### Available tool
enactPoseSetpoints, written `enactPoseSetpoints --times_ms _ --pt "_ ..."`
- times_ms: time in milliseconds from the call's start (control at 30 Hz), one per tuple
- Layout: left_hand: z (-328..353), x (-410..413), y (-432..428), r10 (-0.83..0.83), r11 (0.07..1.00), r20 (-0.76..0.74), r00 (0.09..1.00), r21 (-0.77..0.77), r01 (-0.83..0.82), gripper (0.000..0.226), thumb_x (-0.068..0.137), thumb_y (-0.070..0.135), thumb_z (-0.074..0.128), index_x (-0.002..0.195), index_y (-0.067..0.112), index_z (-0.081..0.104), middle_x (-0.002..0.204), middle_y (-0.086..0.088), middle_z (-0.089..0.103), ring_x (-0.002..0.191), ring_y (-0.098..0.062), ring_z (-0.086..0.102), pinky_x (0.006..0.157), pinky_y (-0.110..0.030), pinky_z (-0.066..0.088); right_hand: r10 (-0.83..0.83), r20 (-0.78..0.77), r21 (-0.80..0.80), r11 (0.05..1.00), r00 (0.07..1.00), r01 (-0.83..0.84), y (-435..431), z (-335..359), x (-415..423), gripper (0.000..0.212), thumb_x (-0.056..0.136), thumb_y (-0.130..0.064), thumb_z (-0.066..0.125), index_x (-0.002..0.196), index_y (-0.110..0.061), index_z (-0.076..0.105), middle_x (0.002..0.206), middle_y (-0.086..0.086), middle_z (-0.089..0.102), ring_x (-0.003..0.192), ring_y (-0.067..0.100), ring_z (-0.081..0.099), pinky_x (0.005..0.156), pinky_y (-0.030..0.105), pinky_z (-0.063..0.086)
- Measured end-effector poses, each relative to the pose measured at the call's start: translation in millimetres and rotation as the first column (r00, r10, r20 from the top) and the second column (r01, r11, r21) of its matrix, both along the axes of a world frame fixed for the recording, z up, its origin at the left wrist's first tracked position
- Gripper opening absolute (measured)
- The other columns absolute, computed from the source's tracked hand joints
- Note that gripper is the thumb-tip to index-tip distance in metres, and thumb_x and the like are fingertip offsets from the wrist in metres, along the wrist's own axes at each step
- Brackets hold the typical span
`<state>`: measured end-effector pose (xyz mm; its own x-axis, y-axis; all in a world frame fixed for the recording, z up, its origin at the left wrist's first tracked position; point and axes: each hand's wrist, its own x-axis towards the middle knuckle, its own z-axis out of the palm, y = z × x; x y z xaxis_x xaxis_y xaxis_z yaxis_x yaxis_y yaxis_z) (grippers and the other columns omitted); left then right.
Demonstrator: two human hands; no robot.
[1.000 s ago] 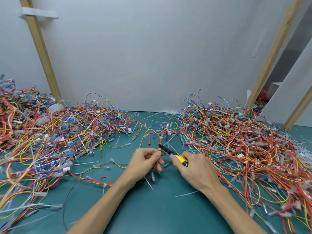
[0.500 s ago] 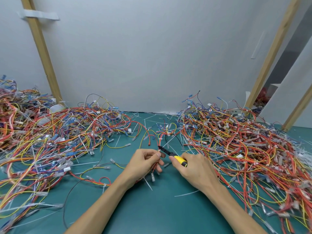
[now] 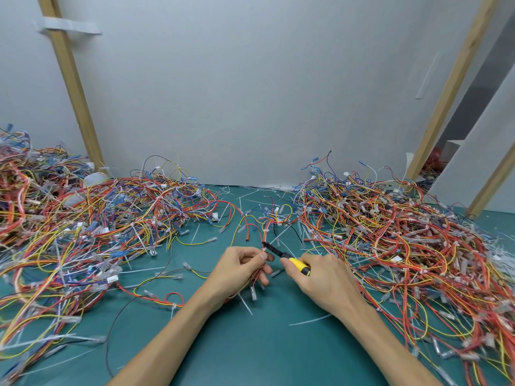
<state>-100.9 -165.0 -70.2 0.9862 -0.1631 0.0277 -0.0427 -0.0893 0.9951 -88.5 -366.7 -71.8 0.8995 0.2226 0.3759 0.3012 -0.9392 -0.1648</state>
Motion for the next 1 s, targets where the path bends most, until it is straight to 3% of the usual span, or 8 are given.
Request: enactPoseSetpoints --times_ms 633,1000 --pt "2.0 -1.9 -0.3 0.001 1.000 0.006 1.000 0.014 -0.001 0.020 0.100 0.010 0.049 0.098 -0.002 0.066 0.068 -0.002 0.067 0.053 -0.014 0.062 0.059 -0.026 0.048 -0.011 -0.012 -0.004 1.000 1.000 0.011 1.7 2.0 -0.9 0.077 0.078 -0.083 0.014 0.061 -0.016 0.048 0.054 0.001 0.052 0.059 0.024 0.056 0.054 0.034 0.043" --pt "-2.9 1.5 0.8 0.039 0.999 0.048 0.998 -0.007 -0.039 0.020 0.100 0.010 0.050 0.097 0.002 0.069 0.069 -0.004 0.068 0.058 -0.017 0.066 0.060 -0.025 0.053 -0.061 -0.024 0.085 0.994 0.998 0.063 3.9 1.9 -7.6 0.073 0.079 -0.085 0.019 0.061 -0.019 0.046 0.052 -0.001 0.049 0.056 0.019 0.052 0.050 0.033 0.034"
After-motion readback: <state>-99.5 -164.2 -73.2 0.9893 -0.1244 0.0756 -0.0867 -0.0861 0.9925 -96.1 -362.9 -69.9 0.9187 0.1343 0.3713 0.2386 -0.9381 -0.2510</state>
